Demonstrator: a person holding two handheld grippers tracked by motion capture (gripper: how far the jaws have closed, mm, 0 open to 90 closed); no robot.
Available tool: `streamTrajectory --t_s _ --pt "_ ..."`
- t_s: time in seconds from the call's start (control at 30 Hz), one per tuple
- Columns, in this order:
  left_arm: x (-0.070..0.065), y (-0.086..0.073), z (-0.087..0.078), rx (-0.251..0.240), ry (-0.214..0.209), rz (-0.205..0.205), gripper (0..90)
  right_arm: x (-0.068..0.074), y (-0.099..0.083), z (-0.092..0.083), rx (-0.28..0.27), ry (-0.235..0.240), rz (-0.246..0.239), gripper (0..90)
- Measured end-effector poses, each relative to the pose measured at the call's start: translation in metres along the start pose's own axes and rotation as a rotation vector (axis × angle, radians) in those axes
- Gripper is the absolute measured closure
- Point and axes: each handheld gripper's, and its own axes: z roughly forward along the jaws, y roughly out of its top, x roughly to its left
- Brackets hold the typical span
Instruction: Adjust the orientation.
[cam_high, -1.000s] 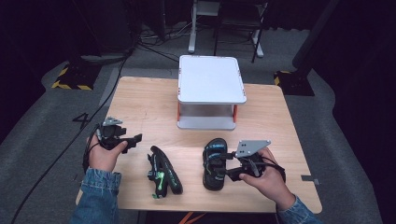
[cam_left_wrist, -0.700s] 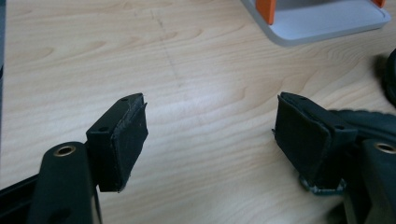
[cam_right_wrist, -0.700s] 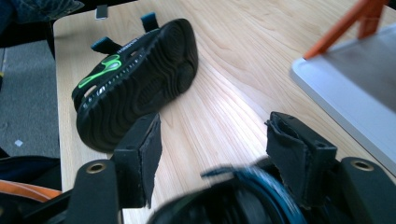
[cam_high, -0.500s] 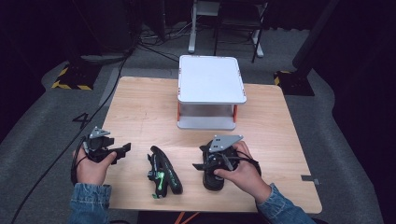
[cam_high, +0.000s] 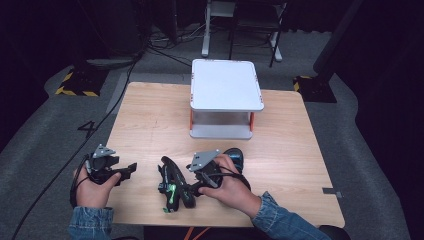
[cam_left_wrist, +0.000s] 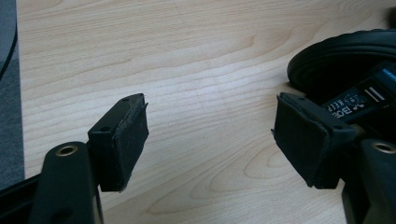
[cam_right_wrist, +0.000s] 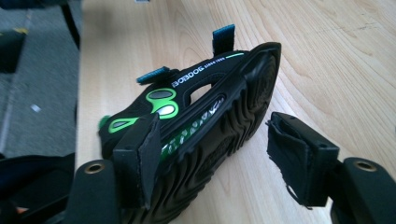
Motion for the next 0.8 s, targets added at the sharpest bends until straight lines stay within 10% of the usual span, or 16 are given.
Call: streamTrajectory --t_s 0.53,0.8 --pt "0.000 0.003 0.002 -0.005 -0.010 0.010 26.5 0.027 0.029 0.037 0.023 0.087 -0.137 65.5" --pt "0.001 0.003 0.004 -0.001 -0.011 0.010 26.5 0.025 0.029 0.027 0.011 0.042 -0.155 73.7"
